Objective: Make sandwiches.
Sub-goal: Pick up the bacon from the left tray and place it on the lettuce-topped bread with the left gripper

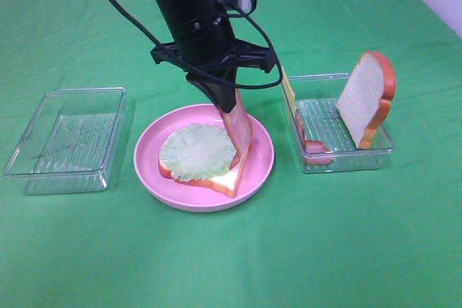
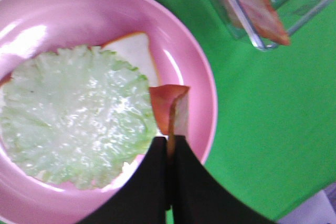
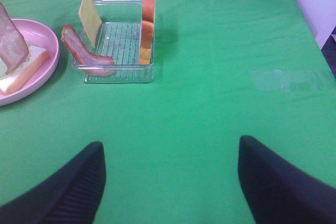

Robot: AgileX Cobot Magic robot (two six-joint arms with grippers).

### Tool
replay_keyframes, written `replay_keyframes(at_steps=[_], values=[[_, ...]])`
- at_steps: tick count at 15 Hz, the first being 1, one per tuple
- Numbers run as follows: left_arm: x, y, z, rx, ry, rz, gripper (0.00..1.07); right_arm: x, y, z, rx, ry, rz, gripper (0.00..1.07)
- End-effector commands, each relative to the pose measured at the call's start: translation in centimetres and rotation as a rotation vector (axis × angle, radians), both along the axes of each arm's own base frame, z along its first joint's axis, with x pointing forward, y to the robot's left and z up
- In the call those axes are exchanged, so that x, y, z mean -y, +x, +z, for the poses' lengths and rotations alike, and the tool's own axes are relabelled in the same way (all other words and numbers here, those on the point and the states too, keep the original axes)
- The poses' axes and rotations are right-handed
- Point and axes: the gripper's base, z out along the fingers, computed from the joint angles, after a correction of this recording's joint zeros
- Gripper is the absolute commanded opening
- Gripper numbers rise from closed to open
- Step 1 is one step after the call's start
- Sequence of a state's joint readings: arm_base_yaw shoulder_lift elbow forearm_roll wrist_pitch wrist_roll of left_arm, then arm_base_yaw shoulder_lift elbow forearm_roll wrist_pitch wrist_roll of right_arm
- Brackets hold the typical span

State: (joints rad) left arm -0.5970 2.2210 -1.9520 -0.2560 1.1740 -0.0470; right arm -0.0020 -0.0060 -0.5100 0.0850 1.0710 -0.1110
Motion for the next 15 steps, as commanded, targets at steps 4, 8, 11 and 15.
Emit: replay_keyframes(at_steps=[4,8,11,15], values=[[-1.7,1.0,-1.8,0.052,0.231,0.103,0.0,0.0,-0.1,-0.1,0.021,-0.003,-0.004,0.68],[-1.8,1.1,-2.9,0.026,0.256,0.121,0.0,0.0,-0.1,-0.1,0.021,-0.003,-0.004,0.68],[-1.8,1.1,-2.9,0.025,0.261,0.124,0.12,0.0,-0.1,-0.1,0.021,-0.003,-0.004,0.68],[-2.1,0.9,-2.9,0.01,0.297,0.112,0.74,0.0,-0.1,-0.1,0.021,-0.003,-0.004,0.68]])
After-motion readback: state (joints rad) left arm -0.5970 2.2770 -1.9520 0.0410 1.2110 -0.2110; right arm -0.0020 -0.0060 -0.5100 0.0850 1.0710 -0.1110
